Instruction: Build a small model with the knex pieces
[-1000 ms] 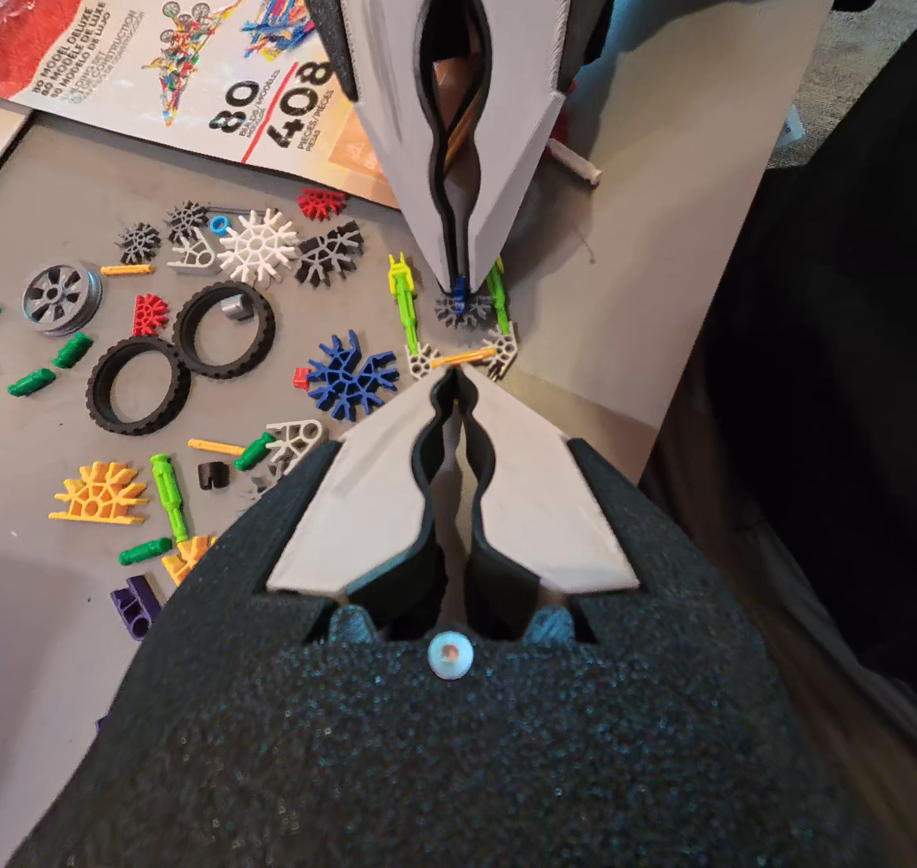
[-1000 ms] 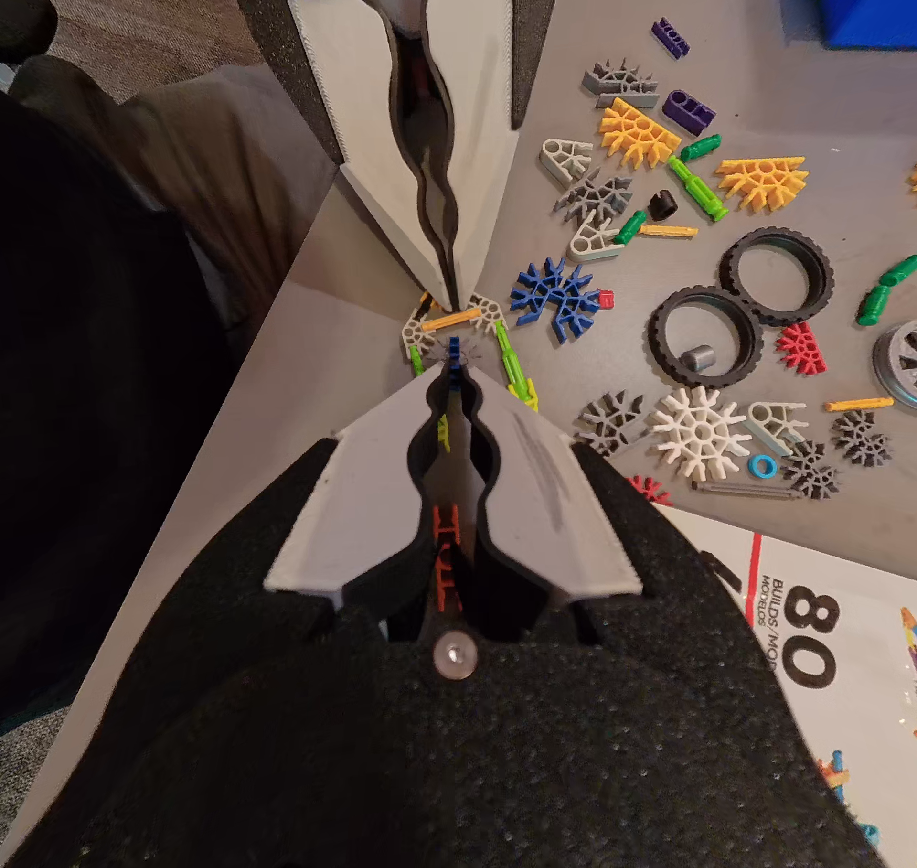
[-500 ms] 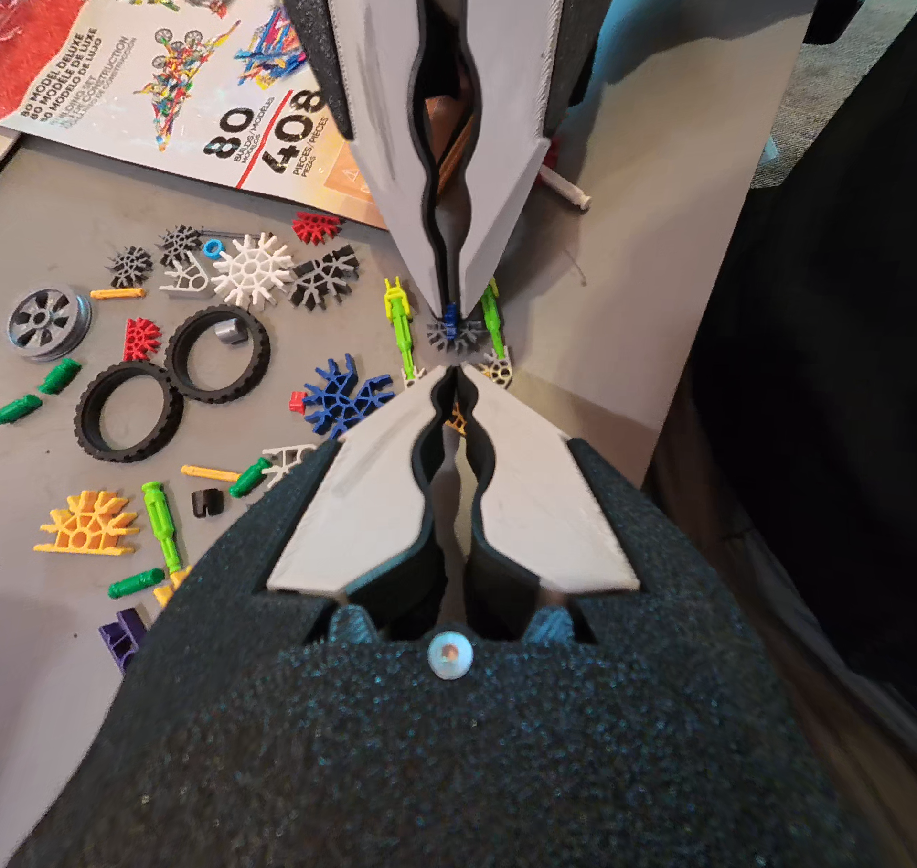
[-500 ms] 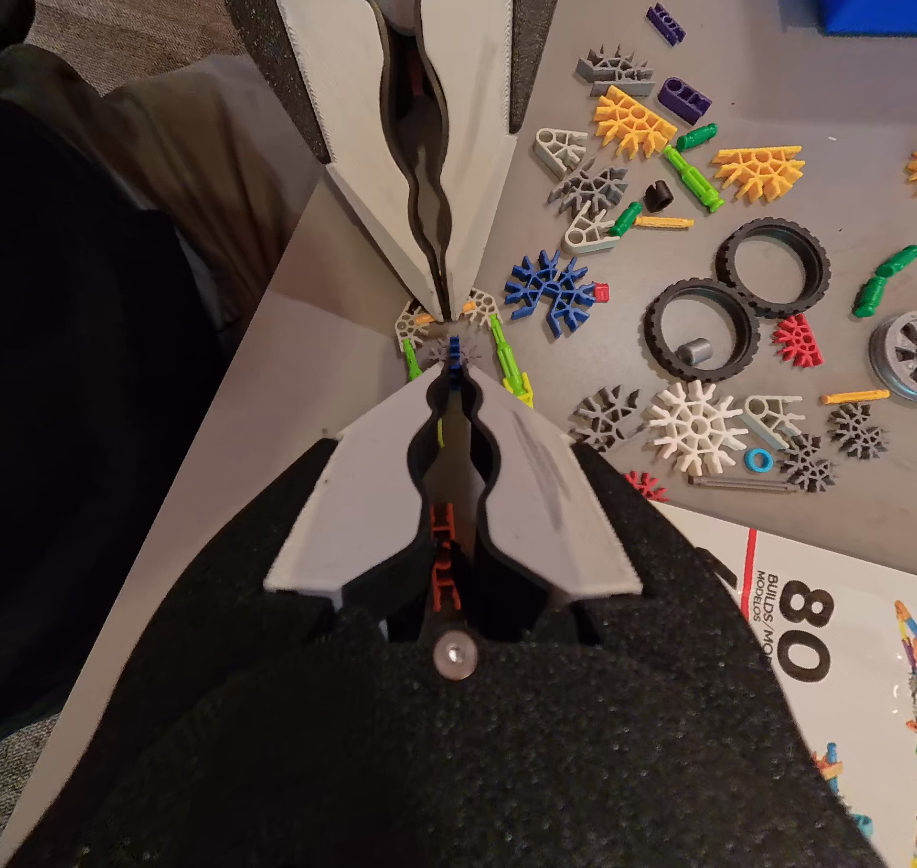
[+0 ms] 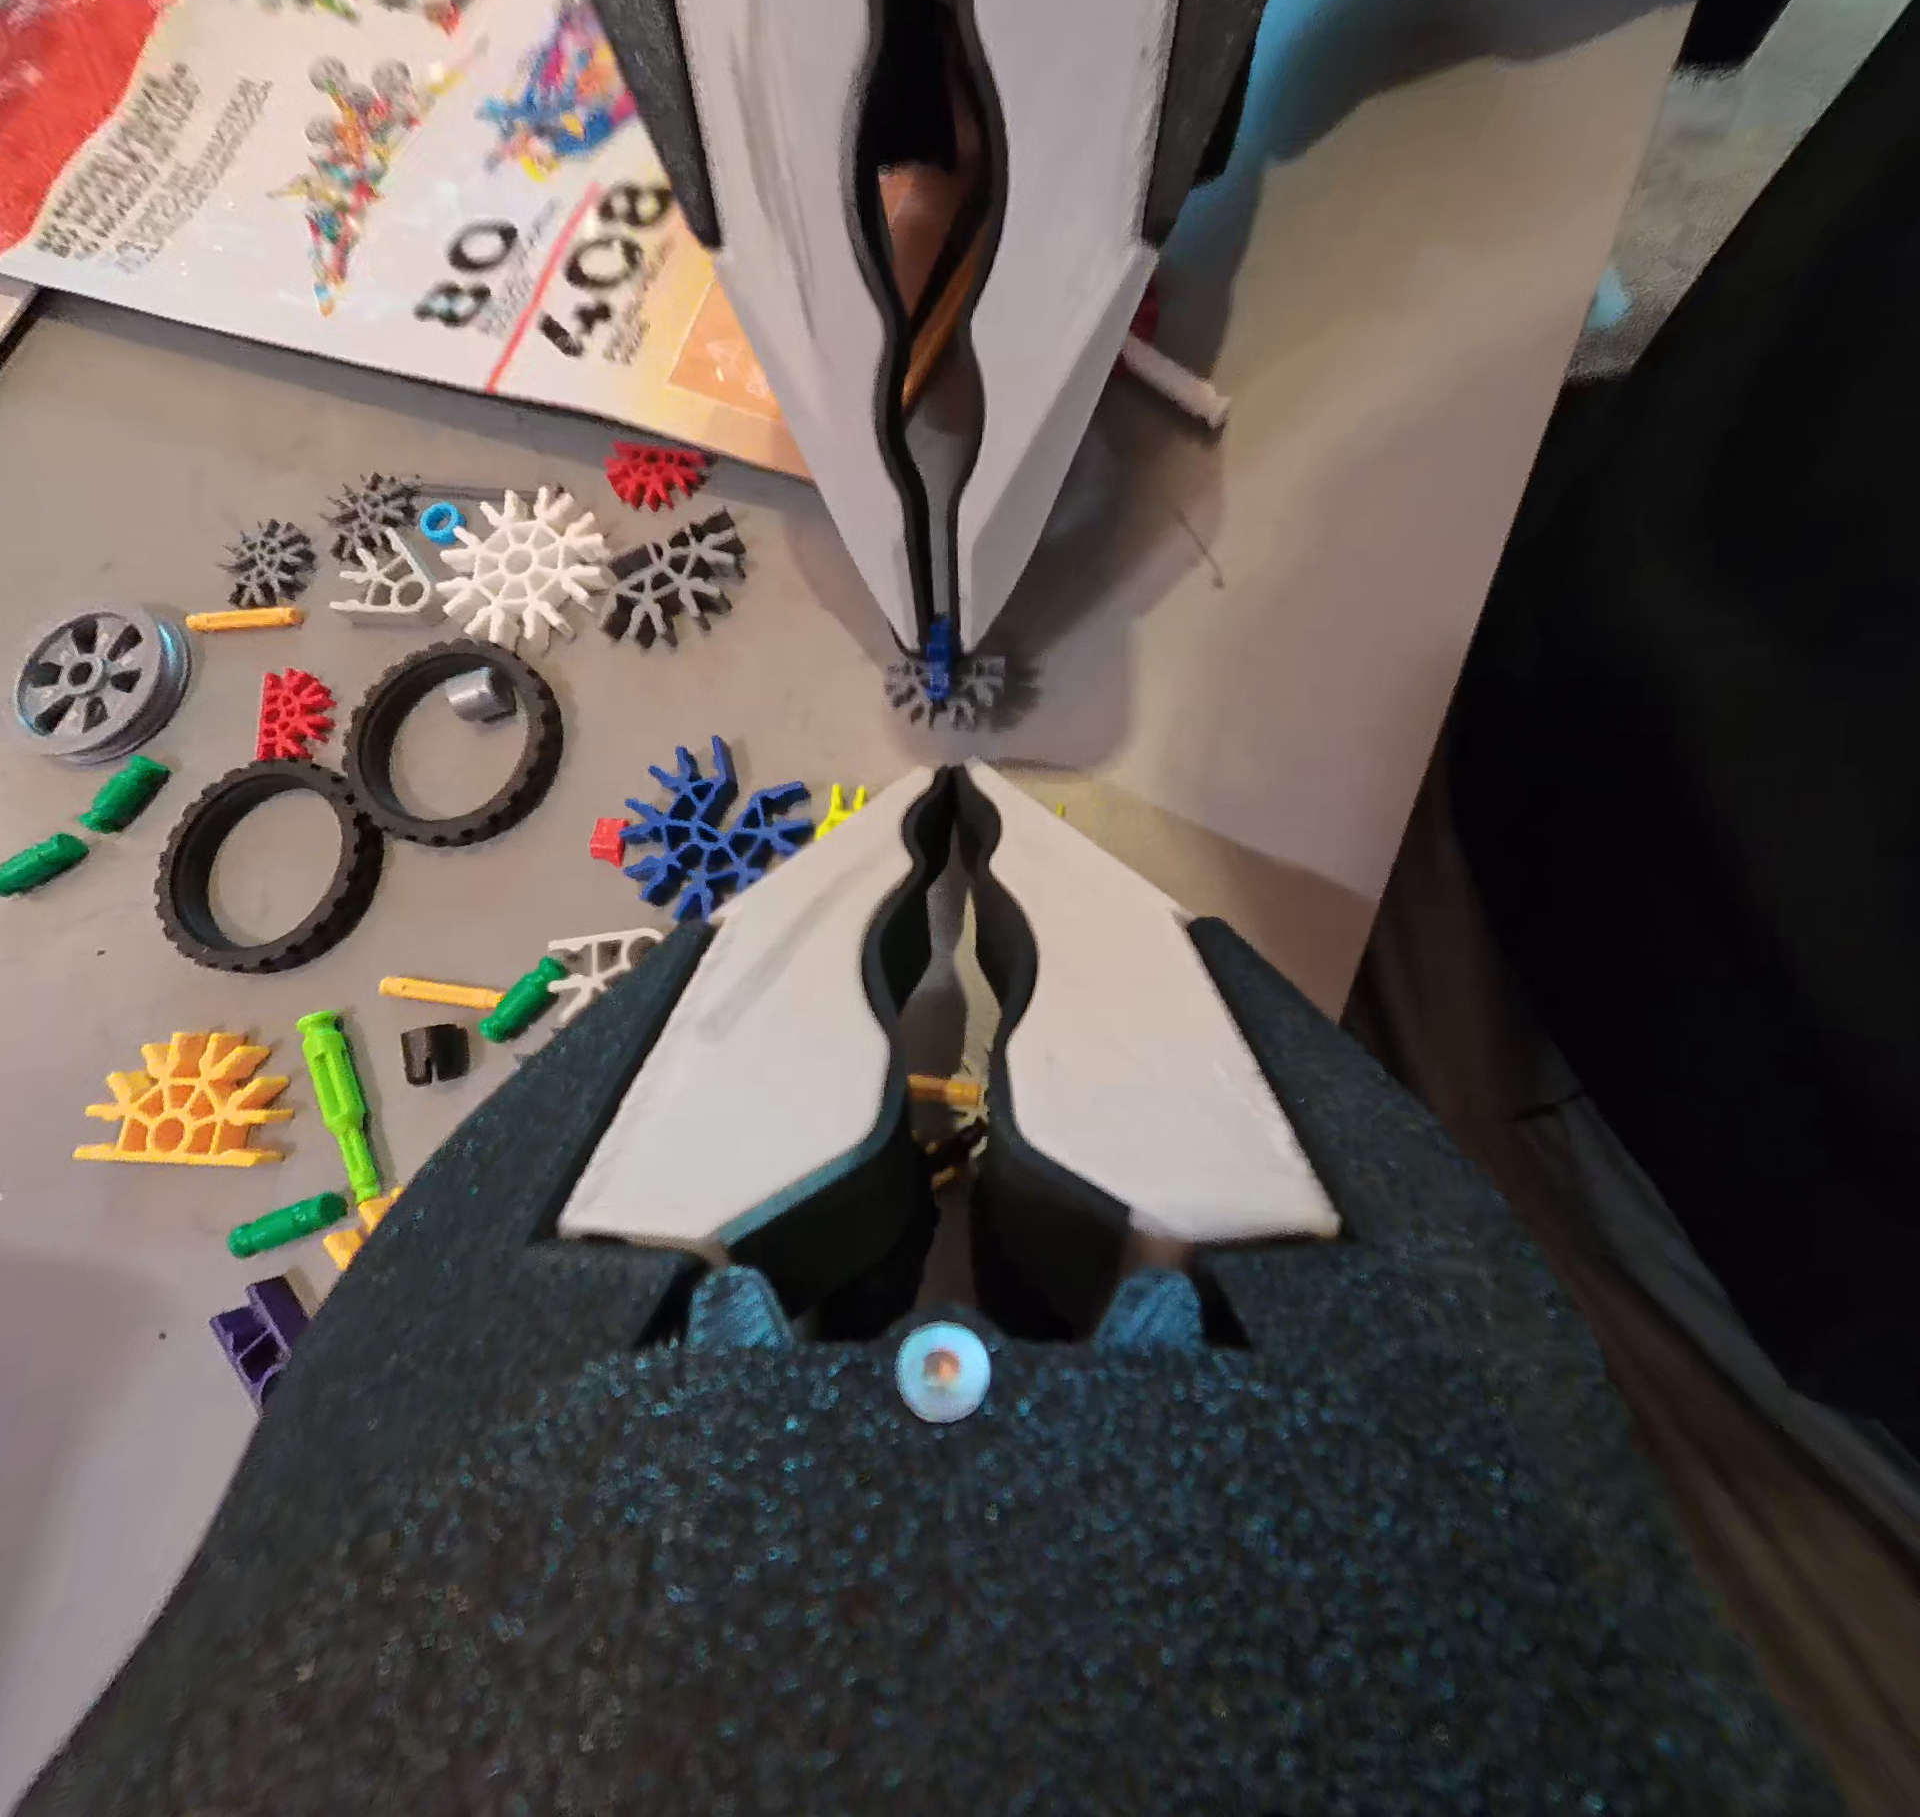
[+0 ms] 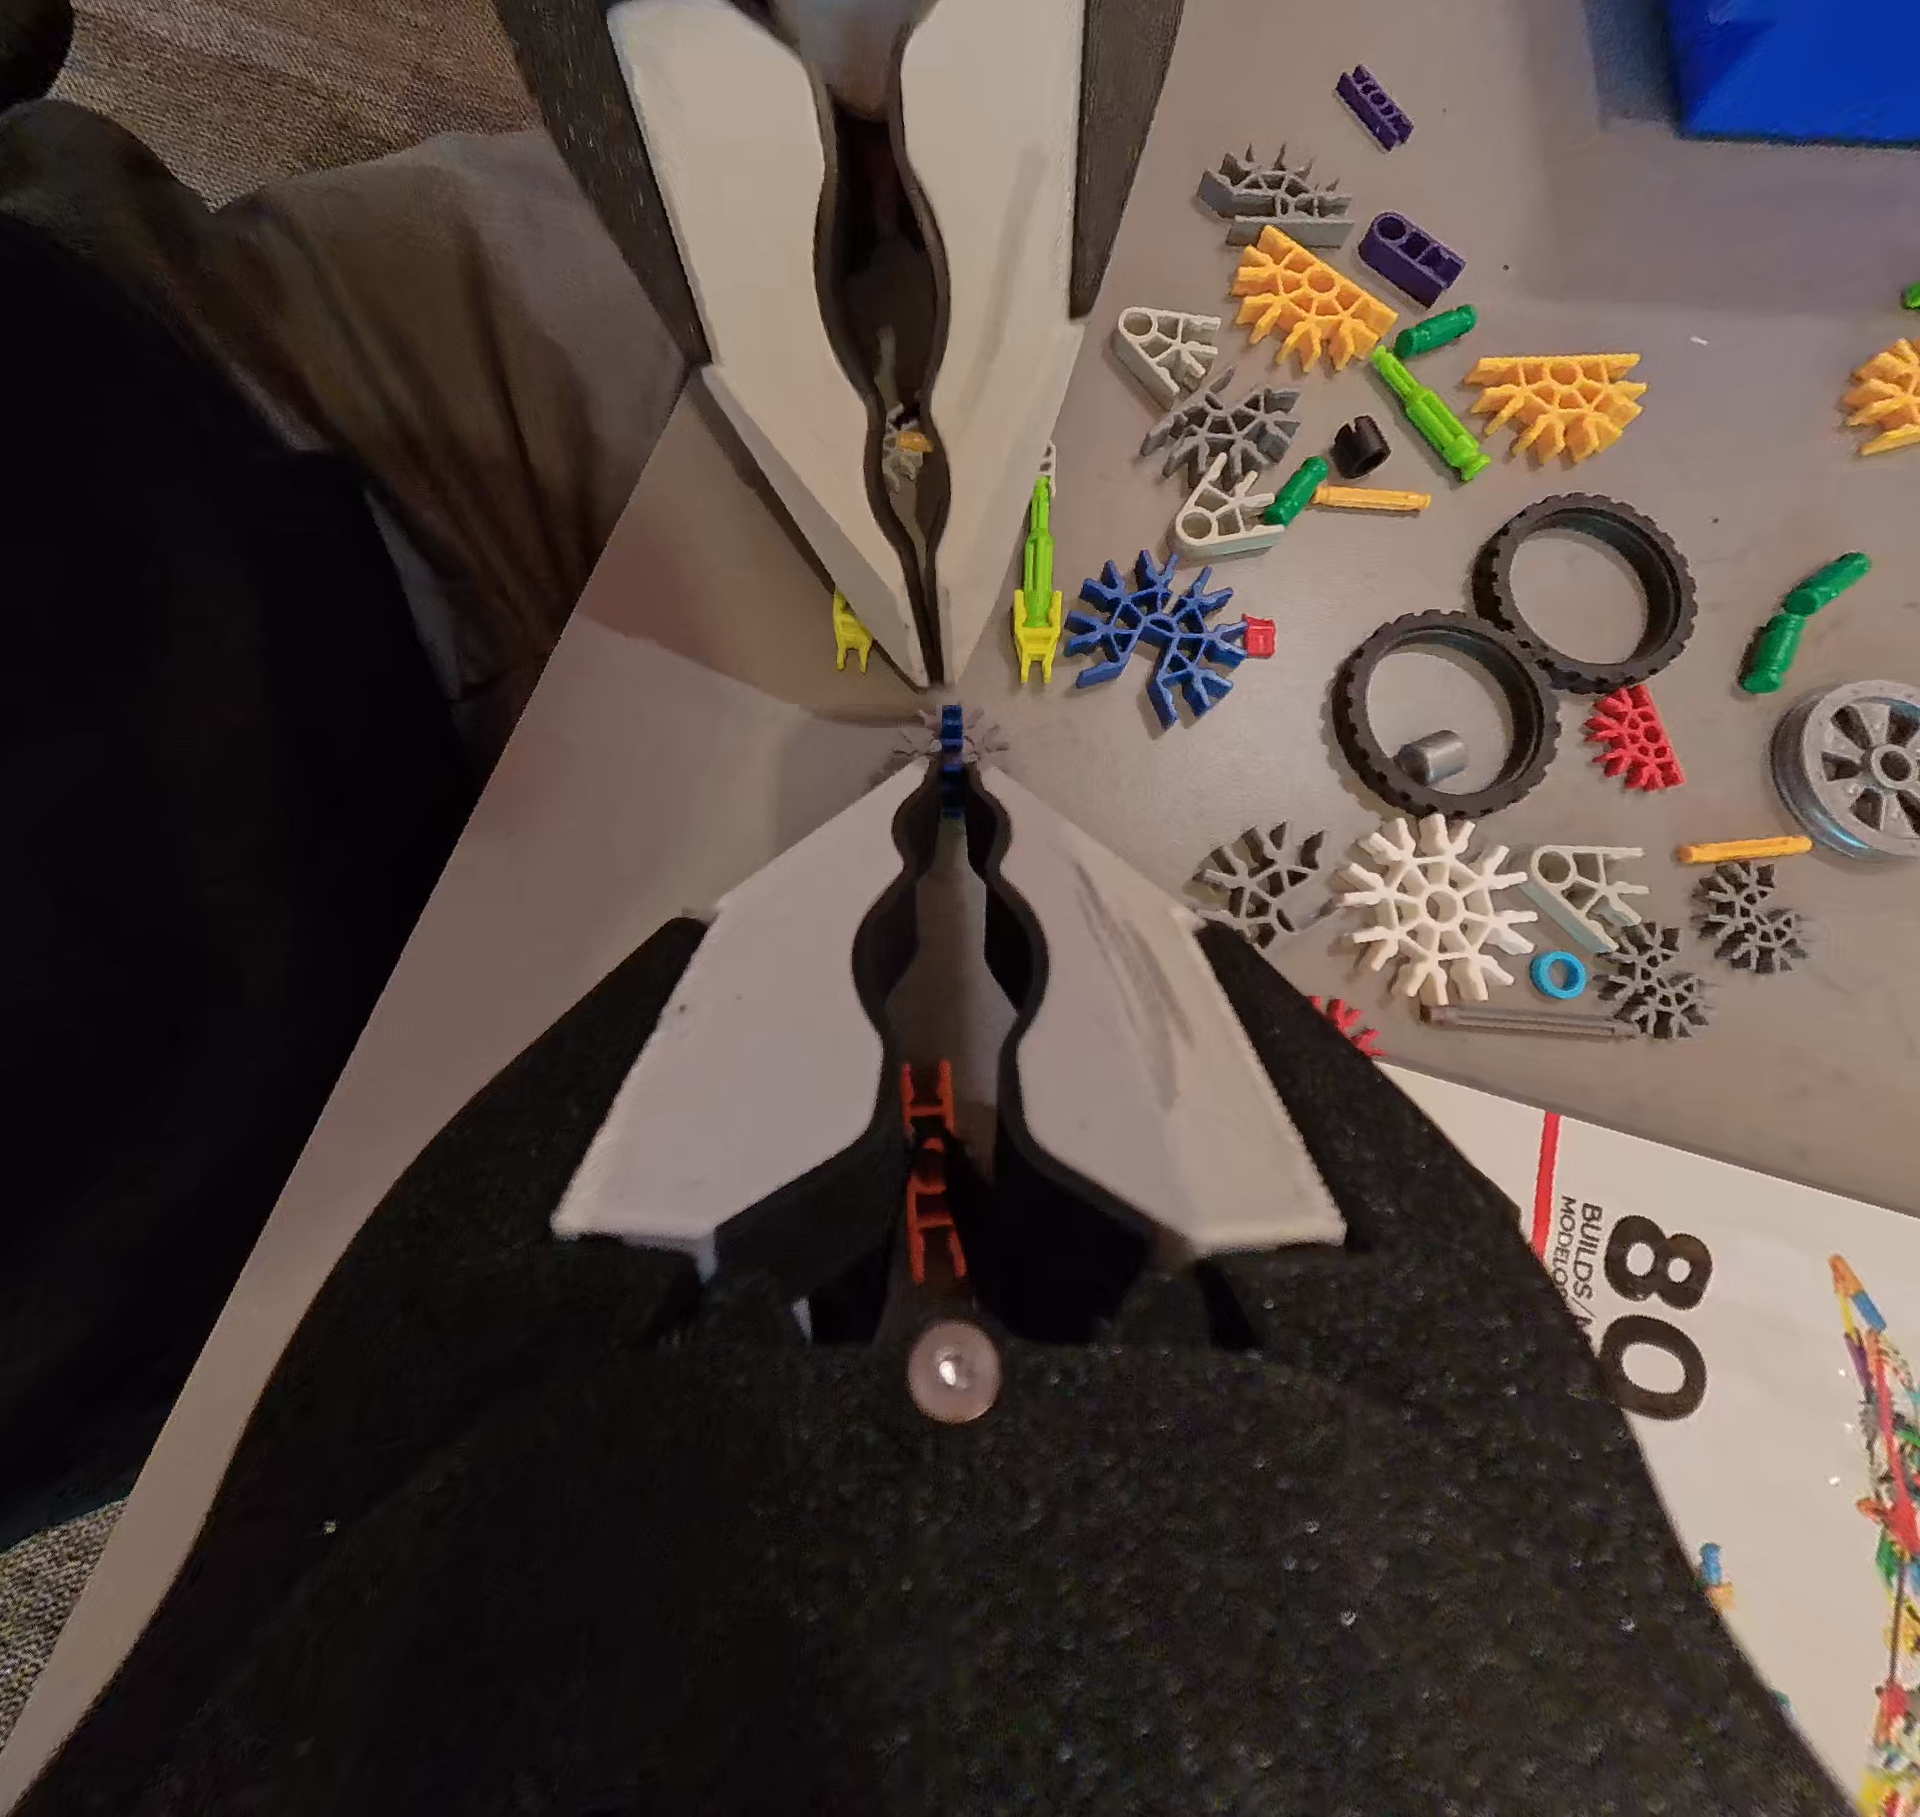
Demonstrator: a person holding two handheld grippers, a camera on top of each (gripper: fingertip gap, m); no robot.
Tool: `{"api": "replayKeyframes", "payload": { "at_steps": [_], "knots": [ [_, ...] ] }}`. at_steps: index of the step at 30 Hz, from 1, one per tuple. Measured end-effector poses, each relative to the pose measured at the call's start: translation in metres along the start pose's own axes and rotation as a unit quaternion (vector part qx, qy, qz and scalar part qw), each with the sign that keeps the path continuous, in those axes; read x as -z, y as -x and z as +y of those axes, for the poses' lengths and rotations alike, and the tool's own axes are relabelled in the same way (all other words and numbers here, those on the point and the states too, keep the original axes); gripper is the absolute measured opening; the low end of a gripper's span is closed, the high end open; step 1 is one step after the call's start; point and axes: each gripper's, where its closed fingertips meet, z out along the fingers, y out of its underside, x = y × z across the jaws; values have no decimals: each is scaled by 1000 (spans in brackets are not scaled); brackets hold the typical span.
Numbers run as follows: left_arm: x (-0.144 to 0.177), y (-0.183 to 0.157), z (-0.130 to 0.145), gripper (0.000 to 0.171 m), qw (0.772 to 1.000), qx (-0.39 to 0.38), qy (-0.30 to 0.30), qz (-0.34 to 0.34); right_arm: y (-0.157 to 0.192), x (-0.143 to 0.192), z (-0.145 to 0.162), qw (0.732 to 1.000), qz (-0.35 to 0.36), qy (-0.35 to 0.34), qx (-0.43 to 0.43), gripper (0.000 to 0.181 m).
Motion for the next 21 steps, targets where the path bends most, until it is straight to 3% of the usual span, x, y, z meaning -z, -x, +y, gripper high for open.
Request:
{"api": "replayKeyframes", "payload": {
  "at_steps": [4, 9, 14, 21],
  "knots": [
    [18, 9, -14, 0, 997, 40, -66, -11, -2, 2, -2, 1000, 7, -4, -1, 3],
    [46, 14, 4, 0, 996, 46, -63, -46, -5, 2, -10, 1000, 18, -18, -4, 5],
    [44, 7, 24, 0, 996, 29, -39, -77, -2, -22, -27, 1000, 22, -7, 4, 1],
    [47, 2, 28, 0, 995, 21, -39, -88, -11, -49, -49, 1000, 19, 10, 14, 0]
  ]
}}
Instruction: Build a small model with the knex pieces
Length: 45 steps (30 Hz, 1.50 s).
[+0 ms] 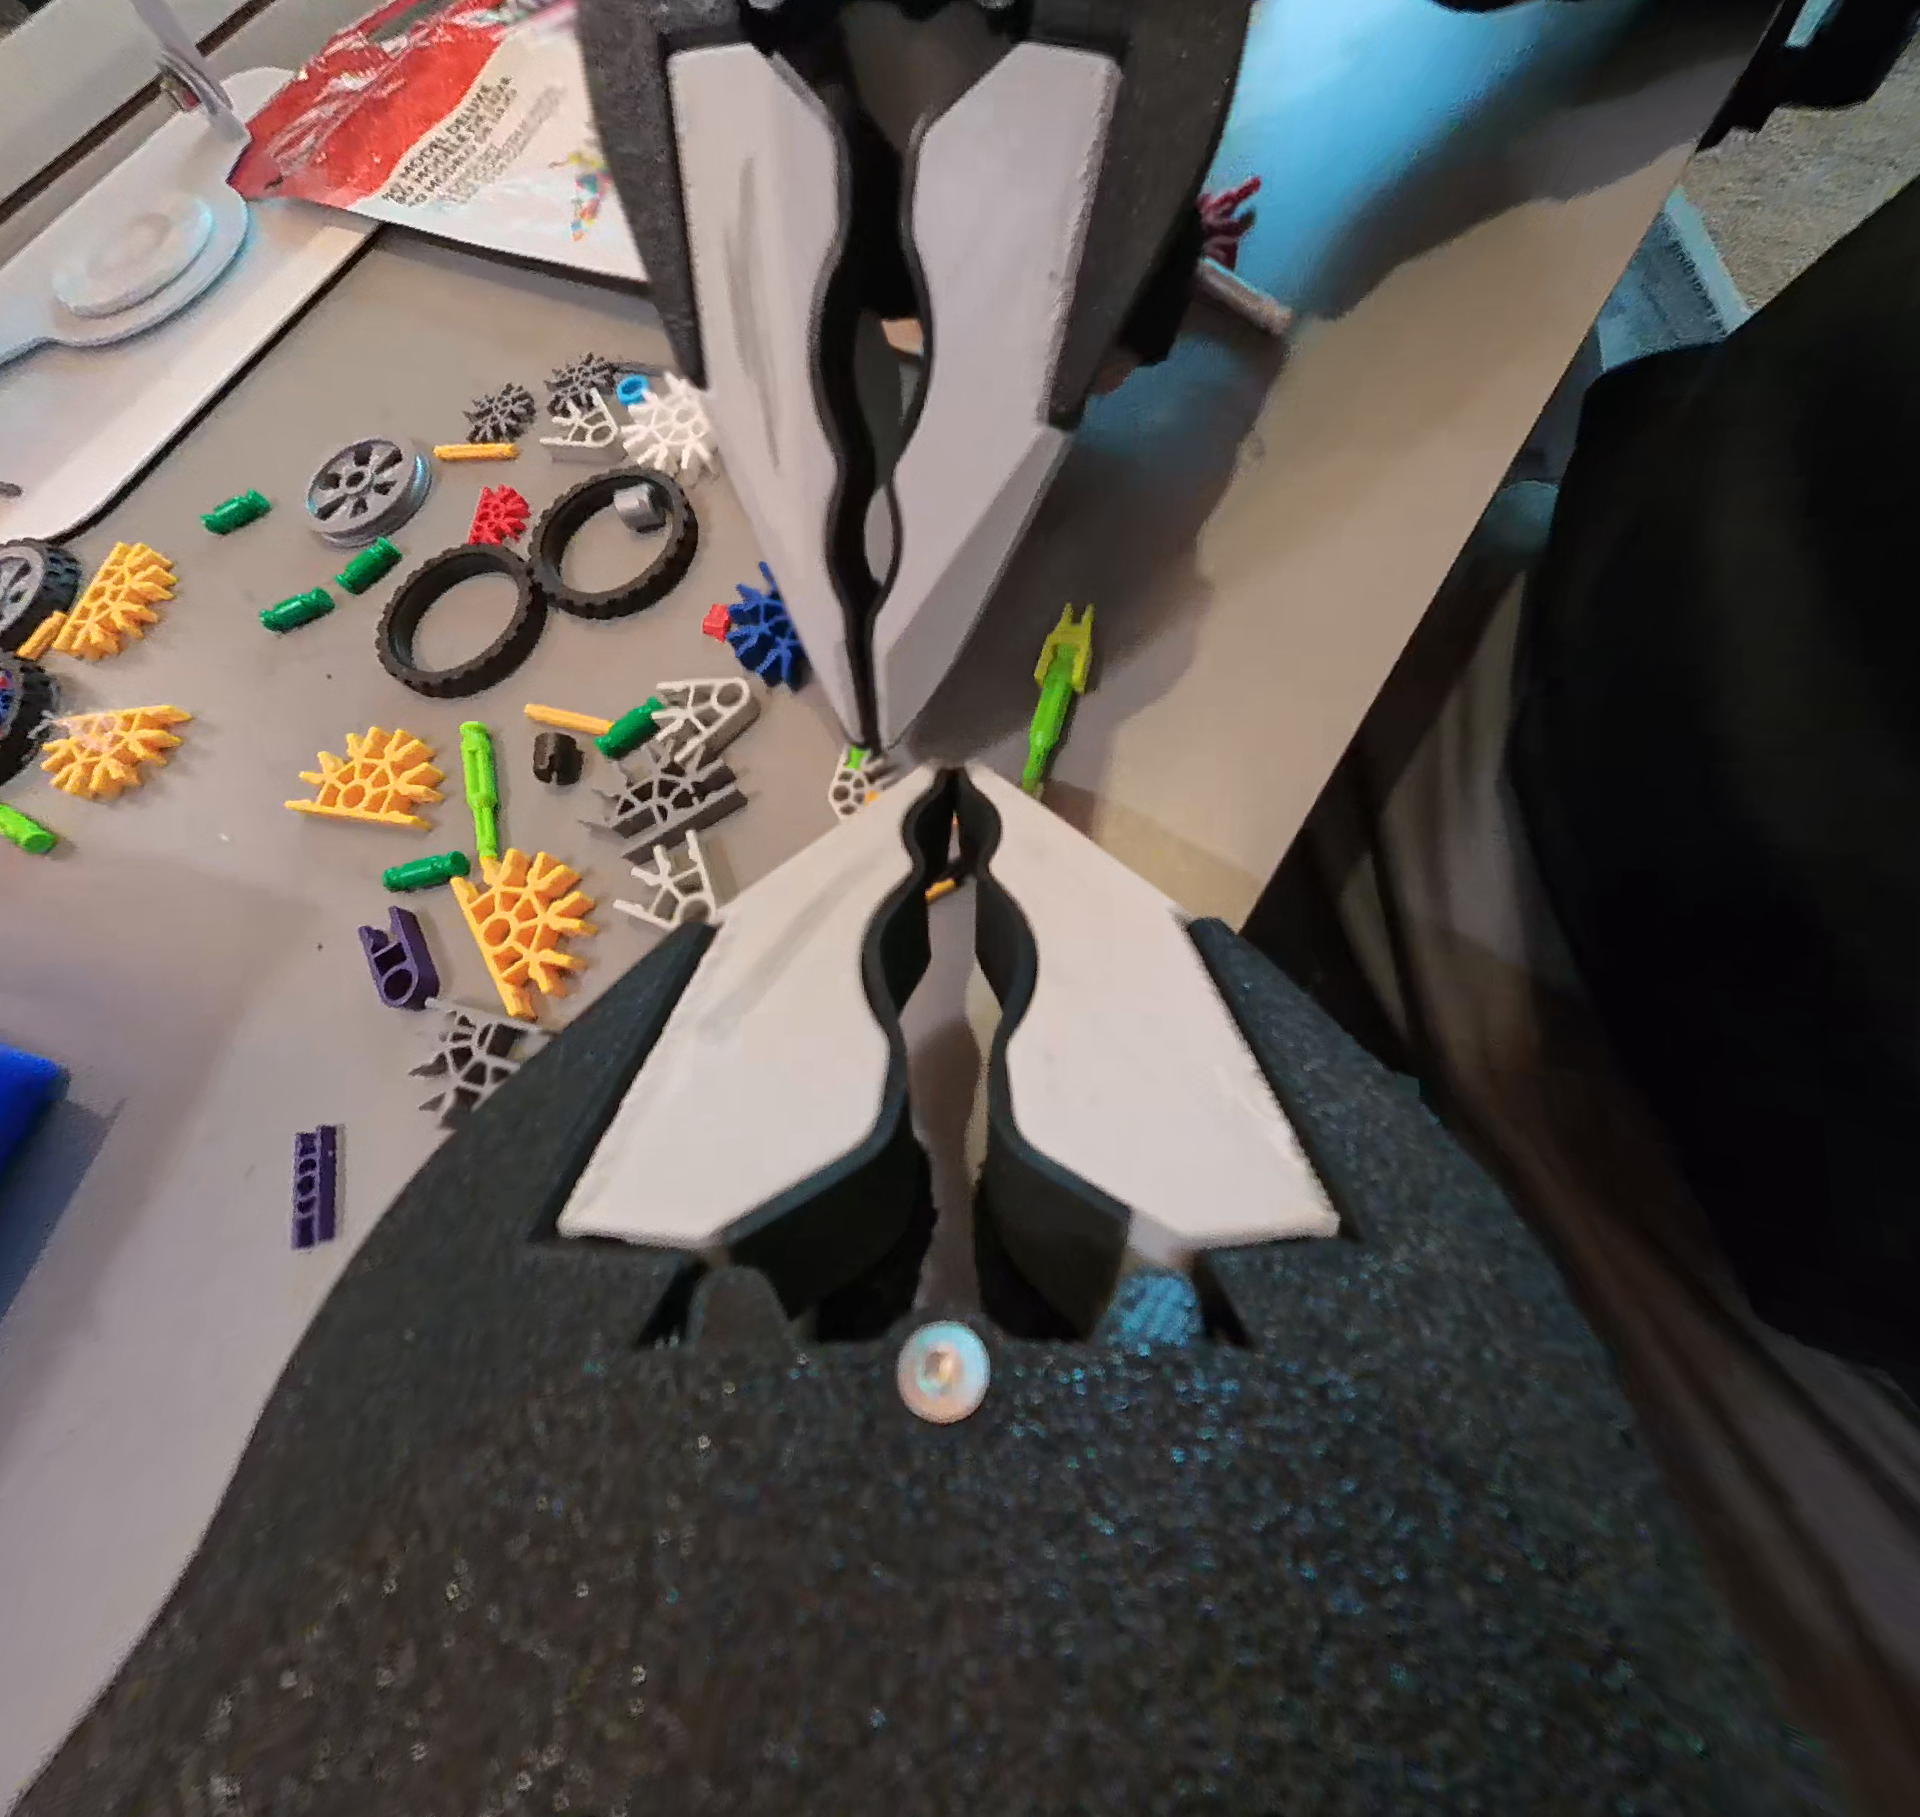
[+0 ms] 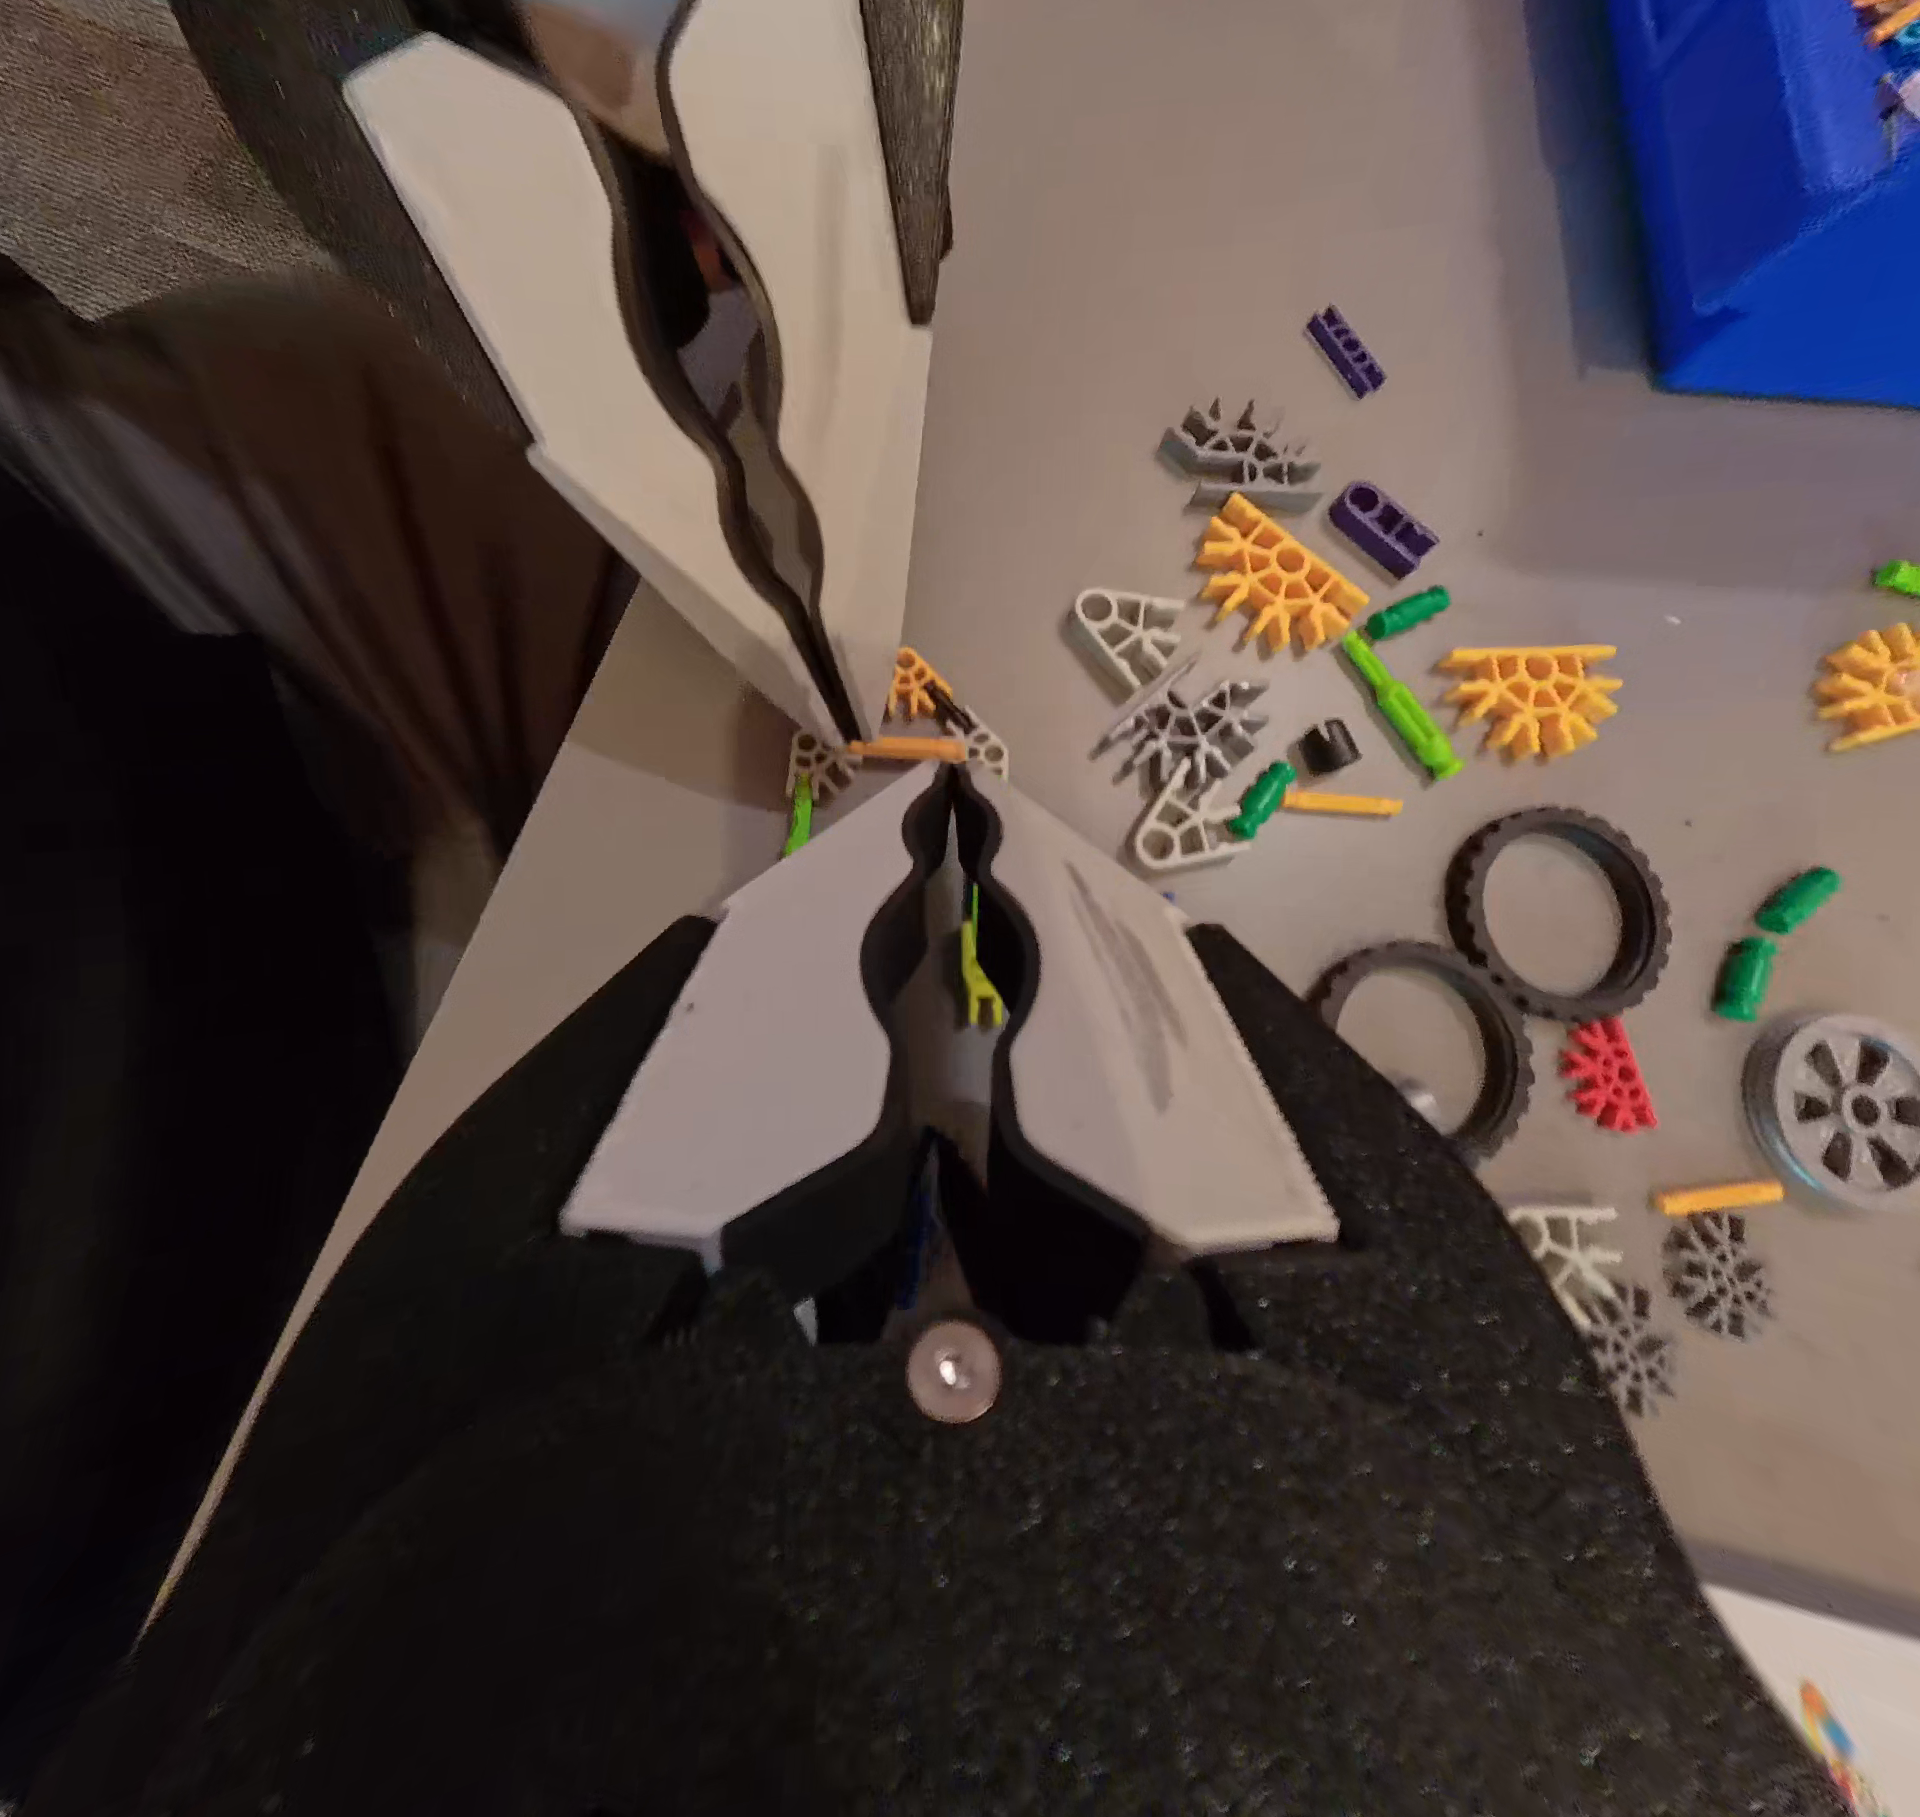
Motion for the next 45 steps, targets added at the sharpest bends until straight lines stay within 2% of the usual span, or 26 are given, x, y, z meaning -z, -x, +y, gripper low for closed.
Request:
{"api": "replayKeyframes", "payload": {
  "at_steps": [9, 27, 31, 39, 45],
  "knots": [
    [-4, -4, 8, 0, 999, -23, 22, -15, 1, -11, -2, 999, -16, 23, 21, 0],
    [-9, -7, 8, 0, 999, -12, 39, -2, 6, -13, 4, 999, -13, 1, 37, 0],
    [-10, -7, 7, 0, 996, -46, 76, -13, 6, -13, 4, 999, -9, 0, 41, 0],
    [-11, -7, 8, 0, 982, -103, 161, 9, 6, -12, 5, 999, -27, -4, 24, 0],
    [-12, -8, 8, 0, 971, -135, 197, 24, 7, -10, 6, 999, -49, -1, -1, 0]
  ]
}}
